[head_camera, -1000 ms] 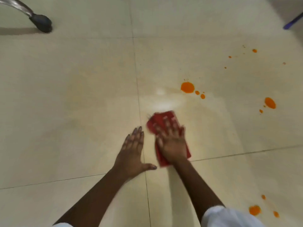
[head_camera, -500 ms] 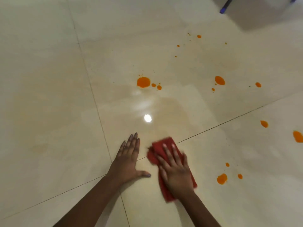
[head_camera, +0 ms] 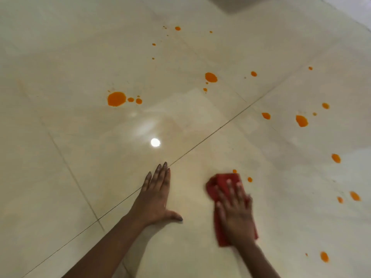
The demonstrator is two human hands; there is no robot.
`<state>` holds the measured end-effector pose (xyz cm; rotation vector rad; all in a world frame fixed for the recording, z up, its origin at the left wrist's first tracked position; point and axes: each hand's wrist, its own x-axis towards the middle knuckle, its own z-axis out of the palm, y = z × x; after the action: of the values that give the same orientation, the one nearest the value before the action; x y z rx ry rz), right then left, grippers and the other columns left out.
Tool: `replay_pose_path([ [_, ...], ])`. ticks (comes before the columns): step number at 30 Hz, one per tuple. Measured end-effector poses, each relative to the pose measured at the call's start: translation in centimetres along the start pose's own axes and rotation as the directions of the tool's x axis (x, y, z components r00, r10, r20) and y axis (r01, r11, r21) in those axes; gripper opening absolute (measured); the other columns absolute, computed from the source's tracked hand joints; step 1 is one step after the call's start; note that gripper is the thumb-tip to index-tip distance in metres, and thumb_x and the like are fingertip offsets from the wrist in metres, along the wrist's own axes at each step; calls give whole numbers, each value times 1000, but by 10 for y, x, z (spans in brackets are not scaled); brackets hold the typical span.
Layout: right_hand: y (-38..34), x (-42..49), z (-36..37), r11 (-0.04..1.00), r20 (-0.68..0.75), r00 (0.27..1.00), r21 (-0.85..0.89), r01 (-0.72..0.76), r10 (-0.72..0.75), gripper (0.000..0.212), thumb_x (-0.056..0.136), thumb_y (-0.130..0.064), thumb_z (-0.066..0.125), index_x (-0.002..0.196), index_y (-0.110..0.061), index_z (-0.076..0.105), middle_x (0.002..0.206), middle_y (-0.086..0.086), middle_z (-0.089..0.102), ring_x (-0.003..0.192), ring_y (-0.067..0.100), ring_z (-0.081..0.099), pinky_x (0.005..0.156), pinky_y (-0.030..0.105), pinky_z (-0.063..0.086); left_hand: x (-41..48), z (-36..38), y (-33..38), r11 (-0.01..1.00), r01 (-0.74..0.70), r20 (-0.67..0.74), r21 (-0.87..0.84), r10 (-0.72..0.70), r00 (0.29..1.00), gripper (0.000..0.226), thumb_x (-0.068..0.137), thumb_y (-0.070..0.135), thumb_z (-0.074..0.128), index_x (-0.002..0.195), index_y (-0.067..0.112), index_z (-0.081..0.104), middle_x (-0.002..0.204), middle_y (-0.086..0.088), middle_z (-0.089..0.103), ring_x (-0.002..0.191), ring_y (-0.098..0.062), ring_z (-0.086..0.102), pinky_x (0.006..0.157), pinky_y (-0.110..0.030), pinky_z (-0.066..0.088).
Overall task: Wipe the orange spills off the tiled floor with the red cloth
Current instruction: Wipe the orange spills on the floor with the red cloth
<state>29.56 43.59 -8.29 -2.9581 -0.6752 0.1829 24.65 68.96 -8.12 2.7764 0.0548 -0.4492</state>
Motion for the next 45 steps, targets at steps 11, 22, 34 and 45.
replay_pose_path([
  [11, -23, 31, 6, 990, 8, 990, -19, 138, -137, 49, 89, -39, 35, 137, -38, 38, 151, 2, 29, 140, 30, 25, 110, 54, 21, 40, -2, 23, 998, 35, -16, 44, -34, 999, 145, 41, 100, 26, 146, 7, -11, 154, -10, -18, 140, -16, -22, 108, -36, -20],
  [22, 1, 159, -18, 995, 25, 996, 55, -83, 82, 50, 94, -40, 24, 144, -40, 25, 157, 3, 11, 144, 29, 3, 113, 53, 9, 41, -6, 26, 997, 76, 68, 15, -77, 995, 139, 45, 101, 25, 147, 9, 0, 156, -11, -3, 142, -16, -10, 109, -36, -13],
  [34, 61, 168, -29, 943, 26, 947, 84, -321, 320, 50, 95, -42, 22, 145, -41, 20, 158, 2, 7, 144, 26, 2, 113, 53, 8, 41, -4, 24, 992, 104, 81, 68, -109, 991, 138, 48, 101, 24, 145, 3, 14, 156, -13, 9, 142, -22, 3, 110, -39, -4],
  [45, 89, 13, -13, 976, -70, 974, 15, -217, 217, 50, 87, -41, 30, 136, -38, 39, 148, 5, 35, 137, 31, 31, 104, 55, 26, 44, -30, 51, 992, 96, 157, 78, -107, 982, 159, 18, 102, 7, 139, 5, -28, 141, -3, -41, 130, -17, -37, 111, -42, -12],
])
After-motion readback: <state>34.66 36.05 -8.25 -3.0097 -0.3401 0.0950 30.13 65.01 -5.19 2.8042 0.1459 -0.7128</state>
